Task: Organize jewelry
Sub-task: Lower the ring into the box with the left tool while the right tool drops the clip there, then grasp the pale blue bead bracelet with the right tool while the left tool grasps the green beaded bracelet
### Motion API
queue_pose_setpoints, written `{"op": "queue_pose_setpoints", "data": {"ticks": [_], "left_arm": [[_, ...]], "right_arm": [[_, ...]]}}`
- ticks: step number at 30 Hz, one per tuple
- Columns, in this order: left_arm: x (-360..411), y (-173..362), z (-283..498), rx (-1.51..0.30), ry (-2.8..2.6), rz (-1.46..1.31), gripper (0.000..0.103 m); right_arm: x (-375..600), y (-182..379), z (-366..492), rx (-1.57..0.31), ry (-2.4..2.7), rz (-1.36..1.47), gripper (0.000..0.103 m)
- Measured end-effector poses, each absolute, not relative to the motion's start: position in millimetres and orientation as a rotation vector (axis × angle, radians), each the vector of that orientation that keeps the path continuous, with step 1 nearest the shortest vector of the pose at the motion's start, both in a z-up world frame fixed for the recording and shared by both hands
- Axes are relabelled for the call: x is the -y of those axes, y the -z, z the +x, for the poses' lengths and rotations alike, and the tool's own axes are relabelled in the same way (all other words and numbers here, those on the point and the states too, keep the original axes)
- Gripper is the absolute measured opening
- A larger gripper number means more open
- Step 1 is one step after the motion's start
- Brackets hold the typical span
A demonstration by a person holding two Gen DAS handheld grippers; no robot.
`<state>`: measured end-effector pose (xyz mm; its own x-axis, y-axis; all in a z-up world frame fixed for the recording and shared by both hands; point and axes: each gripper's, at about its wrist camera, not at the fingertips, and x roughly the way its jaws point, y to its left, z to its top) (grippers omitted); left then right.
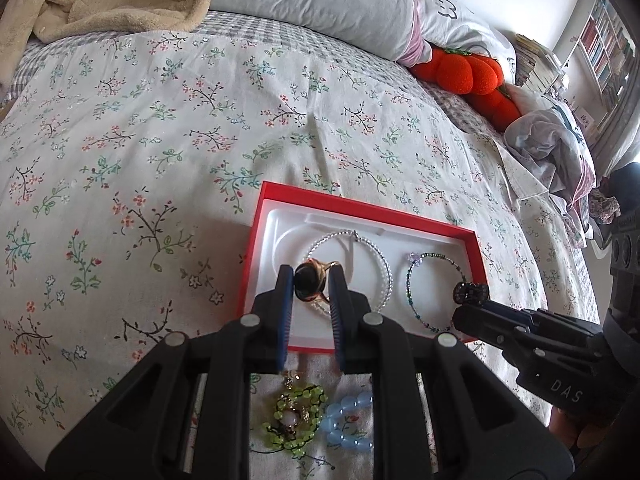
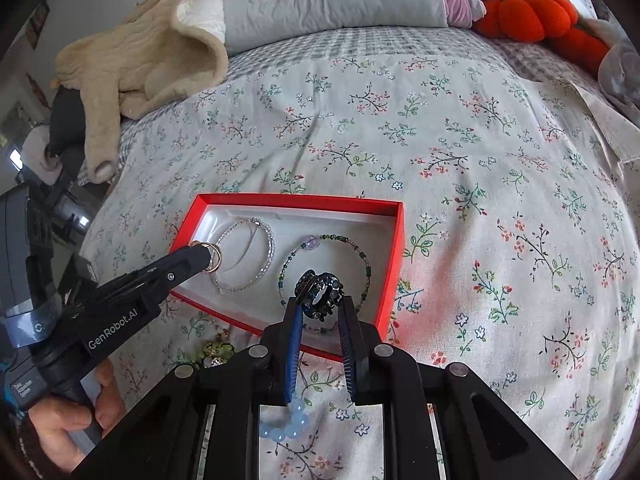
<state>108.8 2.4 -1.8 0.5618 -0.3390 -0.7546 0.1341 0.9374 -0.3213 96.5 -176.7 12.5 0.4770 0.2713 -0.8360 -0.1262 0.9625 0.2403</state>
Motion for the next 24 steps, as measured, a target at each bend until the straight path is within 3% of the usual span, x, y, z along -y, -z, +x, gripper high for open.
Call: {"op": "queue_pose_setpoints", "data": {"ticks": [6,13,20,24], "left_arm": [[0,-3,106,-0.928,0.278,-0.221,0.019],[-5,-17,96,-0.907,0.291,-0.208,0.03],[-17,-28,77,-0.914,0.26,-0.174,0.06],[-26,-23,66,-0.96,0.221,-0.149,0.069]], "right_arm": [[177,-11,98,-1.049,-0.245,0.15,0.018],[176,-10,100,-1.052,-0.249,0.146,0.019],[176,-13,102,-1.061,-0.255,0.168,0.021],[179,-23,92,-1.048,-0.269,0.197,0.03]]}}
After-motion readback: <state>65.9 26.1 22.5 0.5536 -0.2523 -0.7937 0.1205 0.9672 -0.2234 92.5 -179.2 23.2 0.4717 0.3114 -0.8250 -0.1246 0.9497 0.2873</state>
